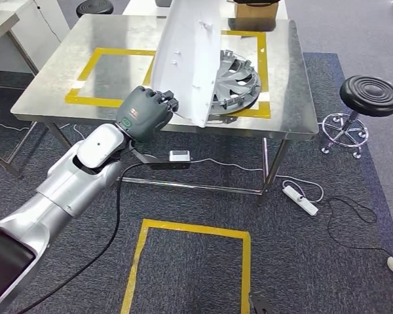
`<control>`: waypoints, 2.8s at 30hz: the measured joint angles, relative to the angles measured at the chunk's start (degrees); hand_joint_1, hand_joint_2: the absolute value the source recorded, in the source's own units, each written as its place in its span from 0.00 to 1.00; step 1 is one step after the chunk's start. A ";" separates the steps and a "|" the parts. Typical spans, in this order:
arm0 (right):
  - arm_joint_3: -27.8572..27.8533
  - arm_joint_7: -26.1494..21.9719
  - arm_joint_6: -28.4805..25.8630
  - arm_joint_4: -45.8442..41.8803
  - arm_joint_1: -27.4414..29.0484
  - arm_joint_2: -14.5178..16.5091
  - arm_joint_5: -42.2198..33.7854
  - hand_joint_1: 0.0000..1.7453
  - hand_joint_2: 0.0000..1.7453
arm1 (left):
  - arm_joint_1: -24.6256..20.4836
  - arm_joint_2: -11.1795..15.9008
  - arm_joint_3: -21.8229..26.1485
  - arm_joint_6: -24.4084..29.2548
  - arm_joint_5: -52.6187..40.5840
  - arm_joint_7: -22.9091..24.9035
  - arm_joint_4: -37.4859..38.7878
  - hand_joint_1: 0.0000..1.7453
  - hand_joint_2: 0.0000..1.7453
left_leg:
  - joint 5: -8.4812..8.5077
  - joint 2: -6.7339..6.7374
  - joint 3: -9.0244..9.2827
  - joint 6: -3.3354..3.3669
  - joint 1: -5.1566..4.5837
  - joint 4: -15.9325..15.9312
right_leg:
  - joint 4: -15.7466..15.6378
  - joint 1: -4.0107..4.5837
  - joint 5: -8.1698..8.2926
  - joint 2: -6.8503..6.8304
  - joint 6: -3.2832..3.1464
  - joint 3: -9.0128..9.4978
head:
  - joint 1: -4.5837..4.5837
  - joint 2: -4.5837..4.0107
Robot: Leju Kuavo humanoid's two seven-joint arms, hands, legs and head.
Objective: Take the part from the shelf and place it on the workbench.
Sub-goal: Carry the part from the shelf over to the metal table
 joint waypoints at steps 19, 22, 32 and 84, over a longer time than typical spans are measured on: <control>-0.04 -0.15 -0.12 0.08 0.31 0.52 0.23 0.00 1.00 | -0.79 0.16 -0.27 -0.37 -1.35 1.79 -0.04 1.00 1.00 | -0.78 0.46 1.25 -2.02 1.98 -0.17 | 0.99 -1.86 -0.78 0.03 2.03 0.02 | -0.04 -0.01; -0.04 -0.16 -0.15 0.05 0.29 0.46 0.31 0.00 1.00 | -0.84 0.12 -0.26 -0.50 -1.35 1.83 -0.07 1.00 1.00 | -2.27 0.44 0.47 -2.23 2.12 1.68 | 1.34 -1.61 -1.15 0.43 0.25 0.01 | -0.73 -0.01; -0.04 -0.17 -0.16 0.05 0.32 0.48 0.49 0.00 1.00 | -0.75 0.13 -0.26 -0.90 -1.36 1.90 -0.12 1.00 1.00 | 1.53 0.03 -3.80 1.07 -0.13 3.43 | 1.24 -0.66 -2.22 1.55 -0.27 1.00 | -1.64 -0.01; -0.06 -0.15 -0.19 0.04 0.44 0.41 0.68 0.00 1.00 | -0.01 0.54 -0.29 -0.84 -1.25 1.90 -0.36 1.00 1.00 | -2.07 -0.48 1.67 1.14 -0.69 0.50 | -0.55 0.49 -0.13 -0.15 -0.12 0.78 | -1.89 -0.01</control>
